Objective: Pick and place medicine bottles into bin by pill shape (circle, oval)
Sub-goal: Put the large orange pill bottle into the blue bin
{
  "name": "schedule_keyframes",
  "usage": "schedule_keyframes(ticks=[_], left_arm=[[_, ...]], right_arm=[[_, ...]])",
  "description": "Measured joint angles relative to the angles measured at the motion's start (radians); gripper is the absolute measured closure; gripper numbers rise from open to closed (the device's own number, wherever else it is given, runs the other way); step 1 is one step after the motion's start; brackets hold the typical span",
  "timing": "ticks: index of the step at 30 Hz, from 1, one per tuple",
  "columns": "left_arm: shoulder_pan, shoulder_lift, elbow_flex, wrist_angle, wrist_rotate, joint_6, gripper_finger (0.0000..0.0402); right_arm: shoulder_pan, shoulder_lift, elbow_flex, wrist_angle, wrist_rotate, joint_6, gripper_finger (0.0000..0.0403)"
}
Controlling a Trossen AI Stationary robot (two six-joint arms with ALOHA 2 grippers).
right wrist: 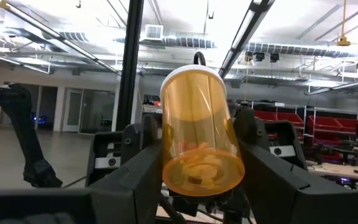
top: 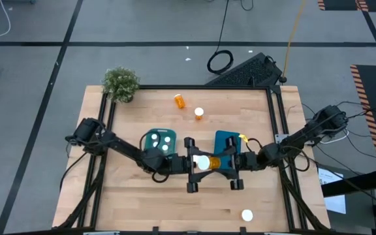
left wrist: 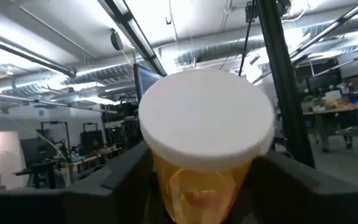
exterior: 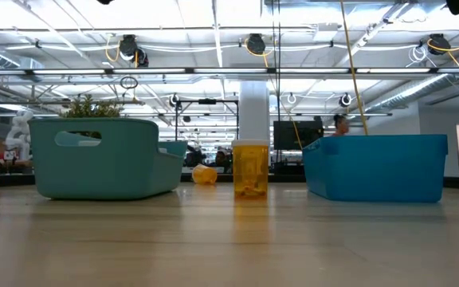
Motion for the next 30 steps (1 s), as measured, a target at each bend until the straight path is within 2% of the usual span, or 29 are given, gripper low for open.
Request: schedule_keyframes(ticks=[3, 6, 15, 20, 25, 30], left_arm=[[-0.010, 0.000, 0.000, 0.008, -0.009, 0.028, 0.0142], [-0.014, 0.000, 0.000, 0.007, -0.010, 0.040, 0.0140], [-0.013, 0.000, 0.000, 0.006, 0.001, 0.039, 0.0201], [-0.013, 0.000, 0.000, 0.005, 0.001, 0.039, 0.0209], [-0.015, -0.003, 0.000, -0.007, 0.008, 0.018, 0.0203], [-0.016, -0.003, -0.001, -0.030, -0.013, 0.016, 0.0202]], right_arm=[[0.001, -0.002, 0.000, 0.022, -0.002, 0.002, 0.0218], [0.001, -0.002, 0.000, 0.023, -0.003, 0.001, 0.0218], [0.001, -0.002, 0.000, 0.019, -0.008, -0.012, 0.0218], [0.002, -0.002, 0.000, 0.017, -0.006, -0.011, 0.0213], [0.017, -0.004, 0.001, -0.023, 0.023, -0.011, 0.0170], [0.048, -0.027, 0.001, -0.157, 0.155, 0.002, 0.0095]])
